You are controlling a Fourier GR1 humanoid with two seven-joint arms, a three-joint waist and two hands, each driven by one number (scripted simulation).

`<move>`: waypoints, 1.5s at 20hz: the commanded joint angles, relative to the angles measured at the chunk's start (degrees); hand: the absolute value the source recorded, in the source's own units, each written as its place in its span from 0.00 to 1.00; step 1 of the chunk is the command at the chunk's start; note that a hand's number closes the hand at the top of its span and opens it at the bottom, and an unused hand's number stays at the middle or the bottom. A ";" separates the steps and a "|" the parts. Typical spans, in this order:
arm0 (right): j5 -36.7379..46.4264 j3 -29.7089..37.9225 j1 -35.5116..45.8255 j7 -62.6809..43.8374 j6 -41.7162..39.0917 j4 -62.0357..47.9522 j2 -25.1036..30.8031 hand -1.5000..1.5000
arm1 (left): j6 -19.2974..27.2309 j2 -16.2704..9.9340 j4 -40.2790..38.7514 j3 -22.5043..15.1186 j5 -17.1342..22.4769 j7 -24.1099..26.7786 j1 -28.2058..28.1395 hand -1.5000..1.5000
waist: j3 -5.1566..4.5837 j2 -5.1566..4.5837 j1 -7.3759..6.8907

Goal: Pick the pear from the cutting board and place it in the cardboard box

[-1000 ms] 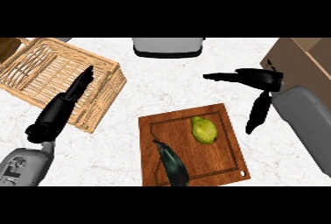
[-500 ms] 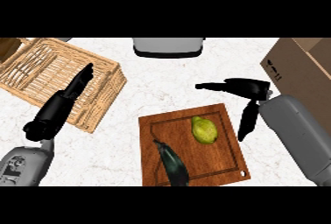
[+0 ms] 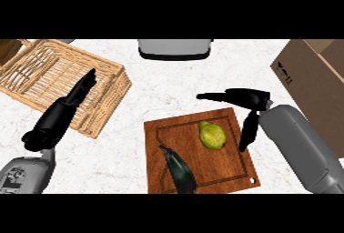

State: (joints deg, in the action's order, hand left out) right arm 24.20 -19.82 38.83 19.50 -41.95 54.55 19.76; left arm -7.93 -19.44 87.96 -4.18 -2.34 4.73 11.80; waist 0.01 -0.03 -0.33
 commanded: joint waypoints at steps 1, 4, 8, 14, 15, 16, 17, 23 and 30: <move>2.77 0.58 0.10 4.27 -2.25 -1.93 -0.40 0.00 | -1.18 1.03 -1.81 1.10 -1.23 2.70 0.79 0.50 | -0.01 -0.05 0.04; 5.51 1.19 -1.98 2.93 -0.30 -1.10 -1.47 0.00 | -1.37 1.98 1.54 1.57 -1.77 0.24 -2.17 0.50 | -0.01 0.01 0.03; 6.76 -0.40 -5.31 -0.11 0.15 3.03 -2.41 0.00 | -4.04 0.23 -1.00 3.71 -0.81 3.63 -1.18 0.50 | -0.03 0.11 0.32; 9.56 0.17 -5.50 0.78 0.78 -0.82 -6.79 0.00 | -2.94 3.06 -3.10 2.91 -4.36 2.94 0.35 0.50 | -0.02 0.05 0.30; 10.70 -0.43 -5.75 5.12 0.85 -2.52 -4.82 0.00 | -2.29 3.24 1.68 2.69 -4.32 -0.97 -0.99 0.50 | 0.00 0.05 0.08; 12.38 -0.87 -2.95 11.54 4.19 -9.55 -4.89 0.00 | -3.14 3.17 -0.45 3.10 -3.70 0.27 0.39 0.50 | 0.02 -0.14 -0.28; 12.39 -0.40 -1.85 7.80 6.18 -9.42 -8.99 1.00 | -2.15 4.74 3.25 1.73 -4.00 -4.34 0.55 0.50 | 0.02 -0.07 -0.32; 13.07 1.60 -2.91 12.30 11.82 -5.89 -9.06 1.00 | -4.44 3.45 -1.30 4.47 -3.68 -0.52 2.91 0.50 | -0.01 -0.04 0.17; 18.18 10.41 4.52 -8.95 26.73 -12.81 -5.19 1.00 | -4.66 3.79 -0.60 4.03 -3.32 -0.56 2.22 0.50 | -0.09 -0.51 -0.59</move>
State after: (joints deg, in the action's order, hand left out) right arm 39.55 -14.13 38.89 22.15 -22.01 45.35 12.08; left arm -12.72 -16.36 87.49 0.53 -5.40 4.28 13.46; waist -0.03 -0.17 -0.65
